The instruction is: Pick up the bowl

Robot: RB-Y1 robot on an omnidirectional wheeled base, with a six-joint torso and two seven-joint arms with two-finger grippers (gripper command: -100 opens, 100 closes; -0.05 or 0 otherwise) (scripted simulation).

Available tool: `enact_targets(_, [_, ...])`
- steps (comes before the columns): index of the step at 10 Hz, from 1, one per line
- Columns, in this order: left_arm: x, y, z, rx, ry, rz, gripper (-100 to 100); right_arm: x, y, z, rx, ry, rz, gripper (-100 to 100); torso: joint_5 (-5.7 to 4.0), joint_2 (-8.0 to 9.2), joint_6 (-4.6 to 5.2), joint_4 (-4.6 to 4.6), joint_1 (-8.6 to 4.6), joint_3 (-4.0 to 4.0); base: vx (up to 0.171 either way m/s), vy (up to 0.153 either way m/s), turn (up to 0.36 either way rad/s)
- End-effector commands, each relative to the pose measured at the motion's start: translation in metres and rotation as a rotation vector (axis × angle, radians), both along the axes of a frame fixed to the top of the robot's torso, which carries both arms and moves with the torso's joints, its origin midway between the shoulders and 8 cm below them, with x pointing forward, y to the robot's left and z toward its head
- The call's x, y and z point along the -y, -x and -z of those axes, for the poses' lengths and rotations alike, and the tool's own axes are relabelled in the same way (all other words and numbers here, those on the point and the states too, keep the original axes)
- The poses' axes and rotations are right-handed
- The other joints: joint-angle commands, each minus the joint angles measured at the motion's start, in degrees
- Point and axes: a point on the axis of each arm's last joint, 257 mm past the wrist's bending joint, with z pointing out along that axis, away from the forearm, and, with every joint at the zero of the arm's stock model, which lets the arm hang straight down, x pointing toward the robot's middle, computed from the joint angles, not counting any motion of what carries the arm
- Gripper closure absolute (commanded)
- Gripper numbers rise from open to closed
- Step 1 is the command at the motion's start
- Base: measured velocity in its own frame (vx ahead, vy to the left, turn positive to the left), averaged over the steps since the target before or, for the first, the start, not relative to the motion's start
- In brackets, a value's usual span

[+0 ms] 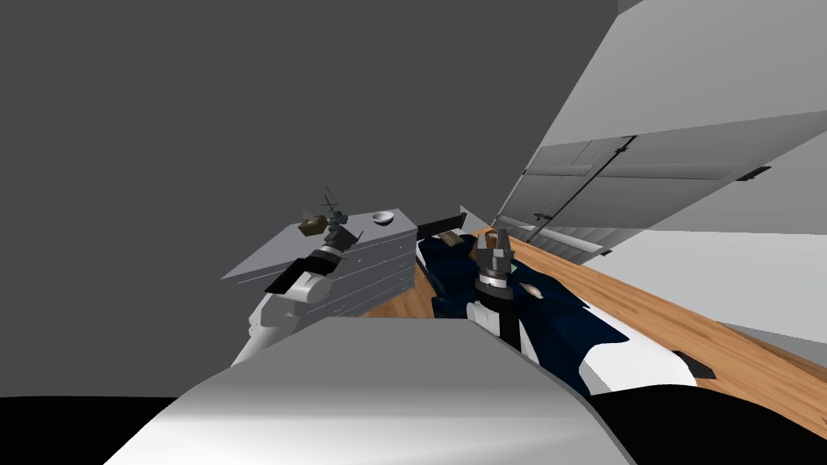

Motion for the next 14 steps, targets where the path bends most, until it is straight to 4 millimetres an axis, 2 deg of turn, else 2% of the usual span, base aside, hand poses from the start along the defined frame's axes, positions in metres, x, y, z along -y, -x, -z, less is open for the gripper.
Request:
enact_targets(1, [0.000, -0.003, 0.006, -0.030, -0.001, 0.003, -100, 0.000, 0.000, 0.000, 0.000, 0.000, 0.000, 0, 0.00, 0.00, 0.00, 0.00, 0.00, 0.00, -0.028, 0.001, 0.006])
enact_targets(2, [-0.005, -0.008, 0.002, -0.054, 0.007, 0.022, -100, 0.000, 0.000, 0.000, 0.000, 0.000, 0.000, 0, 0.01, -0.05, 0.00, -0.01, 0.02, -0.02, -0.047, -0.007, -0.046])
enact_targets(4, [-0.004, -0.010, 0.012, -0.092, 0.006, 0.023, -100, 0.000, 0.000, 0.000, 0.000, 0.000, 0.000, 0, 0.00, -0.02, 0.00, 0.00, 0.02, -0.01, -0.030, -0.003, -0.009])
enact_targets(5, [-0.010, -0.015, 0.007, -0.113, 0.013, 0.040, -100, 0.000, 0.000, 0.000, 0.000, 0.000, 0.000, 0, 0.01, -0.08, 0.00, -0.02, 0.02, -0.05, -0.038, -0.012, -0.057])
enact_targets(7, [-0.009, -0.017, 0.017, -0.156, 0.012, 0.041, -100, 0.000, 0.000, 0.000, 0.000, 0.000, 0.000, 0, 0.00, -0.04, 0.00, -0.01, -0.01, -0.02, -0.029, -0.007, -0.009])
enact_targets(8, [-0.015, -0.021, 0.011, -0.176, 0.017, 0.055, -100, 0.000, 0.000, 0.000, 0.000, 0.000, 0.000, 0, 0.00, -0.09, -0.01, -0.02, 0.01, -0.05, -0.027, -0.004, -0.060])
enact_targets(10, [-0.014, -0.022, 0.023, -0.222, 0.016, 0.057, -100, 0.000, 0.000, 0.000, 0.000, 0.000, 0.000, 0, 0.00, -0.07, 0.00, -0.02, 0.01, -0.04, -0.024, -0.006, -0.014])
enact_targets(11, [-0.020, -0.026, 0.015, -0.240, 0.023, 0.069, -100, 0.000, 0.000, 0.000, 0.000, 0.000, 0.000, 0, 0.01, -0.10, -0.01, -0.02, 0.01, -0.06, -0.025, -0.017, -0.053])
enact_targets(13, [-0.019, -0.026, 0.028, -0.289, 0.019, 0.069, -100, 0.000, 0.000, 0.000, 0.000, 0.000, 0.000, 0, 0.00, -0.09, 0.00, -0.02, -0.03, -0.05, -0.018, -0.010, -0.024])
enact_targets(14, [-0.025, -0.029, 0.018, -0.302, 0.030, 0.083, -100, 0.000, 0.000, 0.000, 0.000, 0.000, 0.000, 0, 0.00, -0.12, -0.01, -0.03, 0.00, -0.07, -0.014, -0.008, -0.083])
